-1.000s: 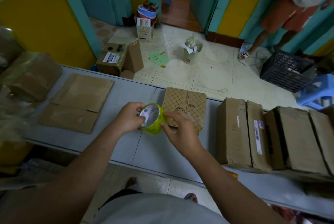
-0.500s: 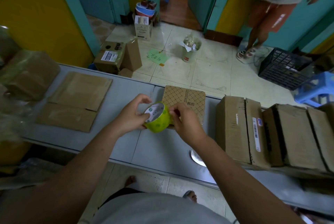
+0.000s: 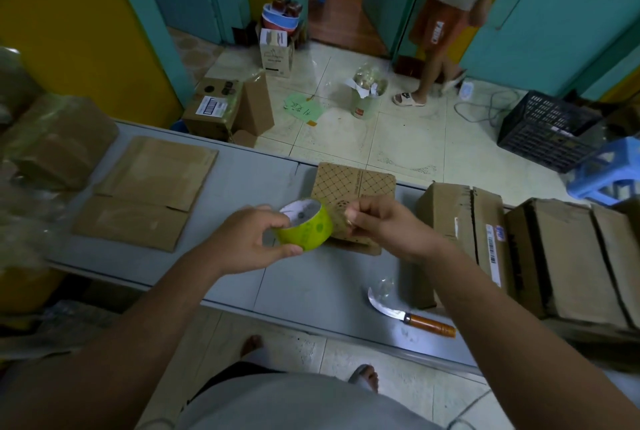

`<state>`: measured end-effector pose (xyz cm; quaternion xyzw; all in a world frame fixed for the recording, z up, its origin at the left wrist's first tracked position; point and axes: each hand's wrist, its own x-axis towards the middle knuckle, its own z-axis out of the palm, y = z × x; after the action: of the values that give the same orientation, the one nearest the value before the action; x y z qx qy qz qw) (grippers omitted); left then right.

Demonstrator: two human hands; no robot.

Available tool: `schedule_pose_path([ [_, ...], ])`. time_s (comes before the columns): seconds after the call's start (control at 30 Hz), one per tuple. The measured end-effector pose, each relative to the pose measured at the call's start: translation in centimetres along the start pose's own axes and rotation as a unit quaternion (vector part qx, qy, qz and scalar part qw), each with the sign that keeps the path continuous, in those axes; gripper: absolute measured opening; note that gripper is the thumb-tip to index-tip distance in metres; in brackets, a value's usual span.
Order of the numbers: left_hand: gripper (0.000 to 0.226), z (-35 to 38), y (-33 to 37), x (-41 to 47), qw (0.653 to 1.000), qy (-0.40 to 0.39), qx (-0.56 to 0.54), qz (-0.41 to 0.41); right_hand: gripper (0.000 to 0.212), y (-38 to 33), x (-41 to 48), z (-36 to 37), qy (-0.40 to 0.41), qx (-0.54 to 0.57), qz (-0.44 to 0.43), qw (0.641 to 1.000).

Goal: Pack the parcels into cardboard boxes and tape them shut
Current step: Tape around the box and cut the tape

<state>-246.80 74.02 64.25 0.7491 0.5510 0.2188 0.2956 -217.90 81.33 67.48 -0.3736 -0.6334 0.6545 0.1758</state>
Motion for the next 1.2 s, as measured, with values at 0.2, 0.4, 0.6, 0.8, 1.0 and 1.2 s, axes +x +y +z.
schedule_pose_path([
  [0.2,0.069,-1.1,0.1,0.6,0.976,0.076,0.164,-0.121,0.019,0.4,-2.1,1.1,-0.051,0.156,-0.002,0.986],
  [0.4,0.079,-0.9,-1.7,0.2,0.994,0.053,-0.017,-0.097,0.021,2.3,-3.7,-0.1,0.051,0.344,0.075,0.935],
  [0.6,0.069,-1.9,-0.8,0.7,0.978,0.012,-0.206,-0.028,0.056,4.0,-3.9,0.0,0.115,0.259,0.146,0.948],
  [0.8,0.072,-3.4,-3.1,0.4,0.997,-0.025,0.023,-0.072,0.016,2.6,-5.3,-3.2,0.211,0.155,0.105,0.959],
  [1.0,0.064,-4.0,-5.0,-0.4,0.986,0.030,0.137,-0.088,0.024,4.3,-6.8,-4.0,0.272,-0.017,0.089,0.958],
  [1.2,0.048,0.7,-7.4,-0.3,0.984,0.080,0.156,-0.037,0.019,5.8,-7.2,-2.3,0.331,-0.108,0.109,0.931],
])
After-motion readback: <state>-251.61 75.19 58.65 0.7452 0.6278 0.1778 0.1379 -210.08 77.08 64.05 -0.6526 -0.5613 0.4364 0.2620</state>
